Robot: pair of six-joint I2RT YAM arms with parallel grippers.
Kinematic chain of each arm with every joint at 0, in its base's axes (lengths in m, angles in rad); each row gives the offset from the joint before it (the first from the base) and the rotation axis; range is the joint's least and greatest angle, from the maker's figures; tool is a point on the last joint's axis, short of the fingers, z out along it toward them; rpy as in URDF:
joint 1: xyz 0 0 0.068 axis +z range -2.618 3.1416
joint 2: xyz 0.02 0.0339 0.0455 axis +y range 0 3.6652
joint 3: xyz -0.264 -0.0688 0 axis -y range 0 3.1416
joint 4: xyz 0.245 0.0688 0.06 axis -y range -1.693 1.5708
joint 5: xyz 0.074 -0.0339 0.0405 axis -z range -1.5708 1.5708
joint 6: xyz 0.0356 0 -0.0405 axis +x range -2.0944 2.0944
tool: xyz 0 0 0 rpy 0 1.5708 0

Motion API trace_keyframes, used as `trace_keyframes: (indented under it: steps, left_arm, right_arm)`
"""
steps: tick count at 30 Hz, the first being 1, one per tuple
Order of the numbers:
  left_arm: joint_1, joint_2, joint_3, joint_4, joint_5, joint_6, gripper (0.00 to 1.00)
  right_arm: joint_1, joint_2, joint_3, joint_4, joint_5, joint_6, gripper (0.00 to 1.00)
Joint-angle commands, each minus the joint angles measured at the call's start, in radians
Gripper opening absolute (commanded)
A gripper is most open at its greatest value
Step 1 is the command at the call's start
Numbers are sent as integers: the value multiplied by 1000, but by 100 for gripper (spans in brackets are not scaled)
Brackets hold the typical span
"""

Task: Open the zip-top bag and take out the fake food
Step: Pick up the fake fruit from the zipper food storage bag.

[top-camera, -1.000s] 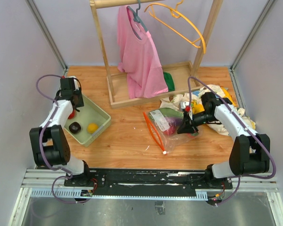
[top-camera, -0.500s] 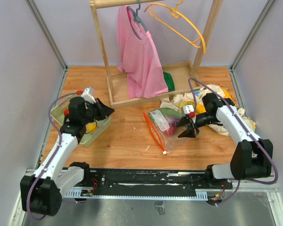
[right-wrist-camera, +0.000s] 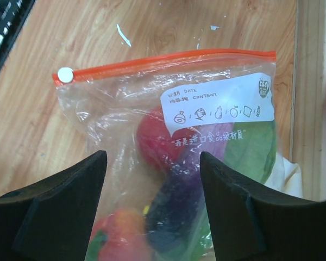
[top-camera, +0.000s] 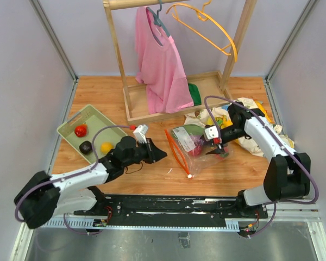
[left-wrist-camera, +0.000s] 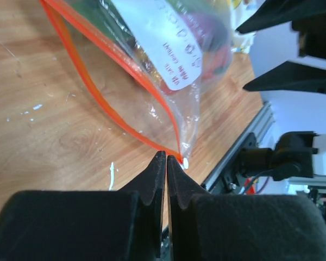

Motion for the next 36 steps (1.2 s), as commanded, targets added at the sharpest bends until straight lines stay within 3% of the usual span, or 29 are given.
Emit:
trace_keyframes:
  steps: [1, 9, 14, 20, 27, 36]
  left_arm:
    - [-93, 181, 19, 227, -146, -12, 7]
    - [-134, 514, 116, 330, -141, 17, 8]
    - [-139, 619, 175, 394, -124, 32, 10]
    - [-142, 697, 223, 441, -110, 40, 16]
    - [-142, 754, 269, 453, -128, 32, 31]
    - [-143, 772, 321, 435, -185, 97, 58]
  right_arm:
    - [61, 59, 63, -15, 107, -131, 70]
    - [136, 106, 47, 28, 195, -142, 60]
    - [147, 139, 30, 64, 281, -129, 51]
    - [150, 133, -27, 225, 361, -44, 50]
    - [158, 139, -87, 348, 414, 14, 50]
    - [157, 186, -76, 314, 363, 21, 42]
